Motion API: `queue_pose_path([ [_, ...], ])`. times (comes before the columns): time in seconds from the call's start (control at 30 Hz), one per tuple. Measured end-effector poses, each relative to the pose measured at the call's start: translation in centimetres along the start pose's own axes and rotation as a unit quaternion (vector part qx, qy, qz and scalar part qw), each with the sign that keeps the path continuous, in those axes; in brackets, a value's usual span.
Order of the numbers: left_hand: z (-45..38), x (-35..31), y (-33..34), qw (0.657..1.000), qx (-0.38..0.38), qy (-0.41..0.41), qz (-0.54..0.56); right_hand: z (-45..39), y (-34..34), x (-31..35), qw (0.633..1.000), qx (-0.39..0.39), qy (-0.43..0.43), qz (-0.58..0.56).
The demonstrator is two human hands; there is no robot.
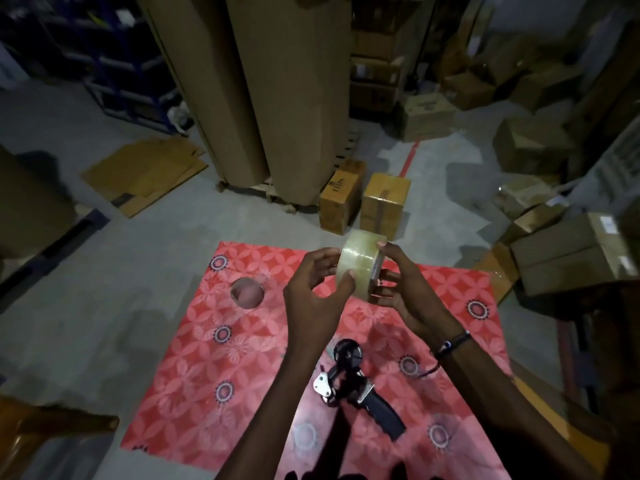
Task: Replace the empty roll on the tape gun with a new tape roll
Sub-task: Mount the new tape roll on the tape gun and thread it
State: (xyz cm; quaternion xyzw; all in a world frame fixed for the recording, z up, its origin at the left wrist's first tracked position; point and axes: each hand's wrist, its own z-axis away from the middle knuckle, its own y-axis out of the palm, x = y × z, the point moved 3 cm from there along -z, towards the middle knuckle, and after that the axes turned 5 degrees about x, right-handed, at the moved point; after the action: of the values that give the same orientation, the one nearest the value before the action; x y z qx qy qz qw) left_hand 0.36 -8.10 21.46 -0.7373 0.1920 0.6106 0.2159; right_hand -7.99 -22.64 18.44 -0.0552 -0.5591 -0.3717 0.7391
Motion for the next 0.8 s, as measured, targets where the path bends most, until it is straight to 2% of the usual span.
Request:
queue_pose_path([
  [0.17,-0.2,-1.6,0.9,0.997,-0.020,-0.030,0.066,0.9,-1.0,1.6,0.992,0.034,-0.100,0.067],
  [0.33,-1.1,-3.1,0.6,0.990,0.016,-0.047,0.132,1.2,-0.6,3.6,0.981,0.064,-0.140,0.119],
  [0.5,-2.0,-4.0,-0.7,0.995,0.017,-0.008,0.097,1.4,0.6,4.8,0.974,0.048,-0.168,0.144],
  [0.8,-3.1,-5.6,-3.5,0.994,0.012,0.008,0.112,2.8,4.5,5.6,0.913,0.018,-0.318,0.255],
])
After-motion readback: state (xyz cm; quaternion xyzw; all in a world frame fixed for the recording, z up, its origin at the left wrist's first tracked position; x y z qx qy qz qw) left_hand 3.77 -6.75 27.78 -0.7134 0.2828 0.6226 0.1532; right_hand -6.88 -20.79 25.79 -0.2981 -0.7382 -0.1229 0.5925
